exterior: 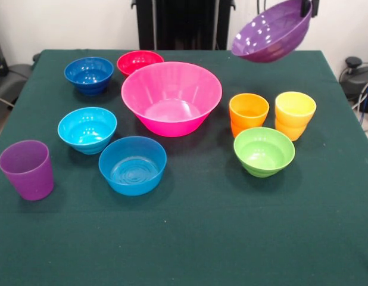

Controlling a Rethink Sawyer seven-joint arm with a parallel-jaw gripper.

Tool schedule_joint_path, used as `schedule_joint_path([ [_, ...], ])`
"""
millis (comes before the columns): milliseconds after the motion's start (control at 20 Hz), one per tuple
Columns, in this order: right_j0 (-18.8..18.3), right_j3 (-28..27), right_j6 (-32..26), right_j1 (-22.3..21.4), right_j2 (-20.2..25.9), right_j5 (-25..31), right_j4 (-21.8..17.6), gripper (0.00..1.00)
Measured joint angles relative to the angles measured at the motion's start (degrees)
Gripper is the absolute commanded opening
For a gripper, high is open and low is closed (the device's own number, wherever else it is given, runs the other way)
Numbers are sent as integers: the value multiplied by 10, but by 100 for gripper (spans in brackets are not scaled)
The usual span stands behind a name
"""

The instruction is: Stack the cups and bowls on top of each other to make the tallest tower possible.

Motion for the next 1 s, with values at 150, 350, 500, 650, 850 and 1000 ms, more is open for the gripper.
schedule_joint_path([
  [150, -5, -1, 0, -9, 0, 29, 1, 0],
  [350, -15, -4, 0, -11, 2, 61, 1, 0],
  [500, -28, -9, 0, -11, 4, 83, 0, 0],
  [650, -35, -17, 0, -10, 4, 95, 0, 0],
  [850, -40, -38, 0, -3, 4, 105, 0, 0],
  [1000, -40, -51, 0, 0, 4, 105, 0, 0],
])
